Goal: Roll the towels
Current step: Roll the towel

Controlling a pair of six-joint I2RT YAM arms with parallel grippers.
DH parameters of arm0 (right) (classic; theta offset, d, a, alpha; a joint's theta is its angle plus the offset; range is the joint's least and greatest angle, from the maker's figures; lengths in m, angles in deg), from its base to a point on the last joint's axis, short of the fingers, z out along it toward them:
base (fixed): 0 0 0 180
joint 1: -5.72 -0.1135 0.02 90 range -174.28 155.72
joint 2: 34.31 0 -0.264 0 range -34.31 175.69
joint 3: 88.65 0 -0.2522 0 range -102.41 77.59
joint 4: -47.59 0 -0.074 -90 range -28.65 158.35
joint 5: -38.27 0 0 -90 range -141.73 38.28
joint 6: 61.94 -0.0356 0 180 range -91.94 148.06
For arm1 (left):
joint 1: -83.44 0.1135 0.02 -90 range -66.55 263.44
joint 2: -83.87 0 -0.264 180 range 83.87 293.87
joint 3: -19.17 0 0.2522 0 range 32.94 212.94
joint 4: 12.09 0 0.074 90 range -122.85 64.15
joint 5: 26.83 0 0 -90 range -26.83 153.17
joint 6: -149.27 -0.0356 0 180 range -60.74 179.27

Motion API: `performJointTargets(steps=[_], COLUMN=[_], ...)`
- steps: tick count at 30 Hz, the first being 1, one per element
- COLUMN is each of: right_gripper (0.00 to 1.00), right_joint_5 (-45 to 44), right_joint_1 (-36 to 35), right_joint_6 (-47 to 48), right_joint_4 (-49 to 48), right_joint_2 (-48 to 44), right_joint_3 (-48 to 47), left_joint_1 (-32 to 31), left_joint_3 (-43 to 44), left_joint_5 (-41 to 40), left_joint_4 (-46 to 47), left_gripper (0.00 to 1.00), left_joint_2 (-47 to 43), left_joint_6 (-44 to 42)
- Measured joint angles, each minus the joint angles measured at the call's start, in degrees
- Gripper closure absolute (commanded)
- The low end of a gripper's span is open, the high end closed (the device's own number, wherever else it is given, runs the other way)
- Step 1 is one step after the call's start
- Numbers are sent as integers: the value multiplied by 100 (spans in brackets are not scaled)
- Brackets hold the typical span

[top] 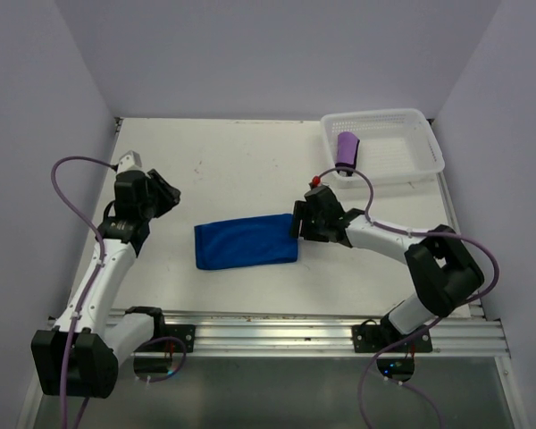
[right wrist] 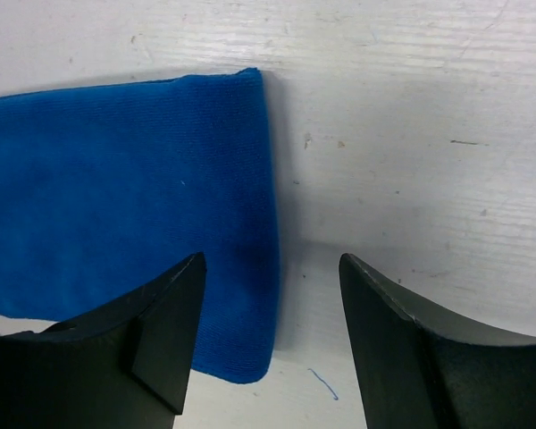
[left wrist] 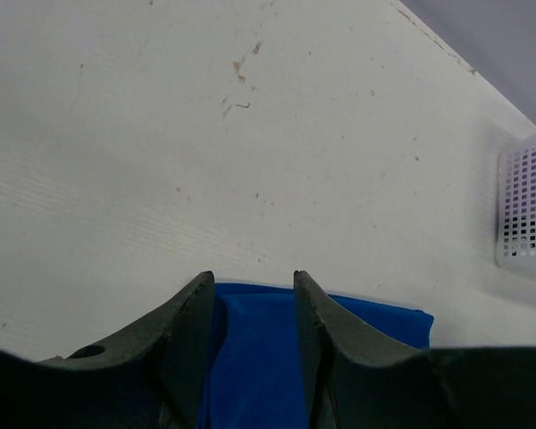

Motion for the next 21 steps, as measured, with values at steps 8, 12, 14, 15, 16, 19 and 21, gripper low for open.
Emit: performJointTargets(steps=[8,12,14,15,16,19,21], right_gripper=[39,42,44,45,47,53,61], right_joint_5=[304,332,332,330,328,273,212], right_joint_1=[-11,-166,-358,-444,-553,-828,-927], right_joint_6=[-341,-409,-444,-463,-487,-568,-629], right_joint_4=[-535,-710,-758,-763,-763,-748,-745], right_joint_2=[-28,-52,-52,-50,-48,-31,-11], right_joint_3=[546,645,664,671,675,675,675], left_joint_1=[0,-7,-22,-33,-39,-59,-70], left_joint_3=[0,-9,-20,-28,-44,-129,-184], left_joint_5=[295,415,459,485,511,577,605], left_joint_4=[68,127,138,162,201,280,319], left_gripper=[55,55,55,55,55,55,55], left_joint_2=[28,70,81,83,81,81,81], left_joint_6=[7,13,35,50,52,57,57])
